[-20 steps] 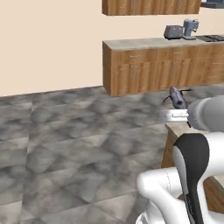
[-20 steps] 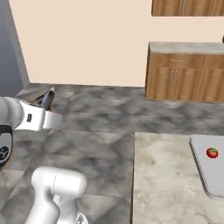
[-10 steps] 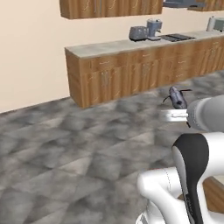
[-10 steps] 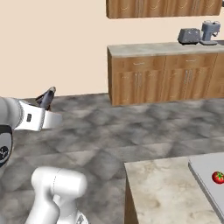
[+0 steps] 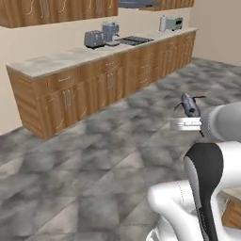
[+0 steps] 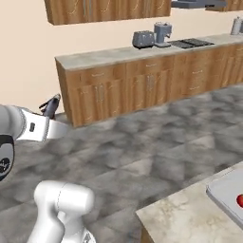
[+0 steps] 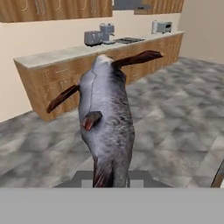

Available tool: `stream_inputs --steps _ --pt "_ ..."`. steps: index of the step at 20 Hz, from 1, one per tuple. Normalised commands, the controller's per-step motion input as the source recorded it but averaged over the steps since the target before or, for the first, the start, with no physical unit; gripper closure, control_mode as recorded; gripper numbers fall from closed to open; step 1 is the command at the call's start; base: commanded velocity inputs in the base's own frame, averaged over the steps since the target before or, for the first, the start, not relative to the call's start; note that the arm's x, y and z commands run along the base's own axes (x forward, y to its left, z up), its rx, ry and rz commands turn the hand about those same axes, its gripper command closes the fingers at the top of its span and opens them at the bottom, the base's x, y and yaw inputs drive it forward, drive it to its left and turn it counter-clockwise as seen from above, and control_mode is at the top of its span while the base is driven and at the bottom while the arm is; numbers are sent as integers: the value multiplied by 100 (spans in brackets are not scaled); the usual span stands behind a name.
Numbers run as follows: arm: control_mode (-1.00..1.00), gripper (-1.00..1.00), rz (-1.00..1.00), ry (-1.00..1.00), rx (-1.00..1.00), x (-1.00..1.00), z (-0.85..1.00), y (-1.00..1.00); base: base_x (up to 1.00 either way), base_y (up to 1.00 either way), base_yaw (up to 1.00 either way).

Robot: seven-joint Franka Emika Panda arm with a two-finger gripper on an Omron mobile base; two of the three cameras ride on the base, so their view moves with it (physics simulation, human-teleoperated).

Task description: Place one tomato and one fish in each tupperware on the nearby counter, to pack two identical lunches.

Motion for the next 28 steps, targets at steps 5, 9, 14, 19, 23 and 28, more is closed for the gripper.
stream_inputs --steps 5,9,14,19,23,28 --pt "100 100 0 0 0 0 0 0 1 33 -57" --pt "100 100 0 0 0 0 0 0 -25 14 -57" --pt "100 100 0 0 0 0 0 0 15 86 -63" --pt "100 100 0 0 0 0 0 0 43 99 -68" --pt "100 100 0 0 0 0 0 0 48 60 -79" --pt "100 100 0 0 0 0 0 0 57 43 -85"
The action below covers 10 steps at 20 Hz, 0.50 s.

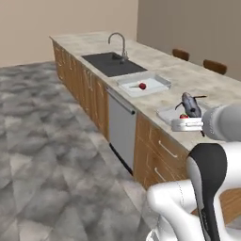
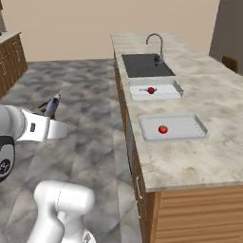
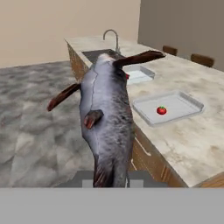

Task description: Place one tomato and one fish in each tupperware on the nearby counter, to pack two identical lunches.

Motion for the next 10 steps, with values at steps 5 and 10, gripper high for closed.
stream_inputs --steps 5,10 --pt "100 100 0 0 0 0 0 0 65 65 -85" --pt "100 100 0 0 0 0 0 0 61 59 -88"
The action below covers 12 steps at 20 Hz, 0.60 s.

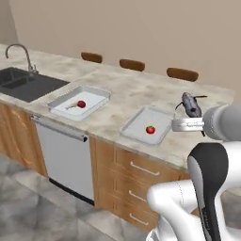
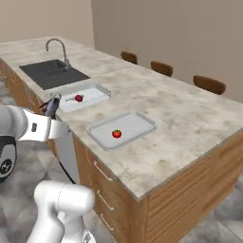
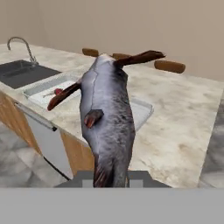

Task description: Place one tomato and one fish in each tupperware on the nearby counter, to pack two identical lunches.

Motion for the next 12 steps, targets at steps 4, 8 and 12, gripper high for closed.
stream_inputs --steps 4,8,12 --pt "100 100 0 0 0 0 0 0 54 66 -85" --pt "100 100 0 0 0 0 0 0 22 71 -79" --pt "100 100 0 0 0 0 0 0 14 69 -79"
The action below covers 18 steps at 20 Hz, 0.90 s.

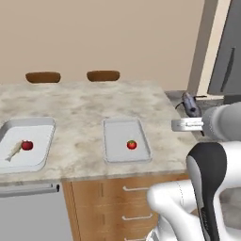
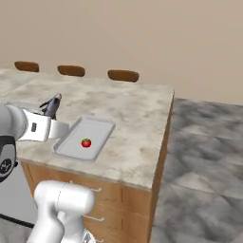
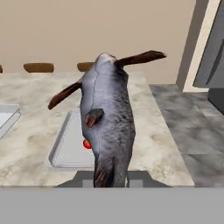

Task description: Place one tomato and one fish in each tupperware on the nearby counter, to pack two identical lunches.

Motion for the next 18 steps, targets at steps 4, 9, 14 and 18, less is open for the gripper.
stream_inputs --steps 4,9,14,18 --pt "100 100 0 0 0 0 0 0 4 78 -74" --pt "100 100 0 0 0 0 0 0 0 75 -50" --pt "-100 100 -7 1 2 1 -18 2 0 12 -11" --pt "-100 100 1 13 9 6 -39 0 0 0 0"
